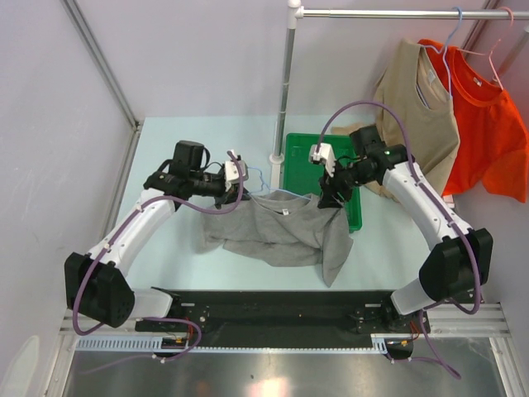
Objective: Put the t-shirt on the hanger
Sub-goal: Place the hanger at the clothesline.
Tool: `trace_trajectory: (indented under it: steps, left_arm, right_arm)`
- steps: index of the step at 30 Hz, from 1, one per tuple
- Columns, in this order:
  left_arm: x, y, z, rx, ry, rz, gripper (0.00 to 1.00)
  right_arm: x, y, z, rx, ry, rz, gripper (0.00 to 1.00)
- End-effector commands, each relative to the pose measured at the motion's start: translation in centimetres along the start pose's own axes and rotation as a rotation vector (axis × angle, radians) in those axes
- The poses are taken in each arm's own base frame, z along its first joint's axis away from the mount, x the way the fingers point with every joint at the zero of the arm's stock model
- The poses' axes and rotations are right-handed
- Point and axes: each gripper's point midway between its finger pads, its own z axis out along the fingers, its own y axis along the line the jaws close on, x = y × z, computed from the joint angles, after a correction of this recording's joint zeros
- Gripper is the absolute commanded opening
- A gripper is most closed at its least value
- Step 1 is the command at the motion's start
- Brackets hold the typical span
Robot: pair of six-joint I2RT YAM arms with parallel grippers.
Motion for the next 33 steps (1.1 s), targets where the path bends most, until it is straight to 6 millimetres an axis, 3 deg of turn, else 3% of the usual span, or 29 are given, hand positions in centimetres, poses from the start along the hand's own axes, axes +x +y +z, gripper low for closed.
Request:
trace_trajectory:
  steps: [1,6,9,11,13,15,18,19,21,28,33]
  left_arm:
    - [-4.0,0.6,-0.8,-0.022,-0.084,0.102,0.00]
    - [-4.8,0.5,-0.5,-0.019,-0.101,0.100,0.00]
    - [-5.0,0.5,-0.3,-0.017,-0.105,0.103,0.00]
    - [-5.2,0.4,-0.2,-0.011,-0.109,0.104,0.00]
    - [-5.2,0.3,0.0,-0.006,-0.111,0.103,0.00]
    - [-5.3,0.2,0.0,-0.003,-0.112,0.104,0.00]
    - [-5.4,0.0,0.2,0.004,-0.116,0.104,0.00]
    - [-5.5,0.1,0.2,0.006,-0.118,0.107,0.00]
    - [-5.6,0.0,0.4,0.010,-0.118,0.105,0.00]
    - [-5.8,-0.5,0.9,0.025,-0.113,0.101,0.00]
    - [-5.8,-0.5,1.1,0.023,-0.114,0.094,0.00]
  right_arm:
    - [-1.0,0.2,0.9,-0.032,0.012,-0.083,0.42]
    - [-1.9,1.3,2.3,-0.085,0.008,-0.121,0.22]
    - [-2.7,1.9,2.8,-0.102,0.002,-0.141,0.20]
    - [-3.2,2.2,2.8,-0.104,-0.005,-0.152,0.32]
    - [-3.8,2.4,2.9,-0.104,-0.013,-0.164,0.54]
    - [-4.3,2.5,2.8,-0.097,-0.023,-0.172,0.54]
    - [-4.5,2.4,3.1,-0.096,-0.028,-0.177,0.38]
    - [-4.6,2.4,3.4,-0.098,-0.028,-0.178,0.29]
    - [-4.8,2.3,3.5,-0.095,-0.034,-0.179,0.22]
    - [-7.4,2.8,4.6,-0.094,-0.085,-0.197,0.27]
    - [-8.7,3.1,5.4,-0.103,-0.105,-0.209,0.24]
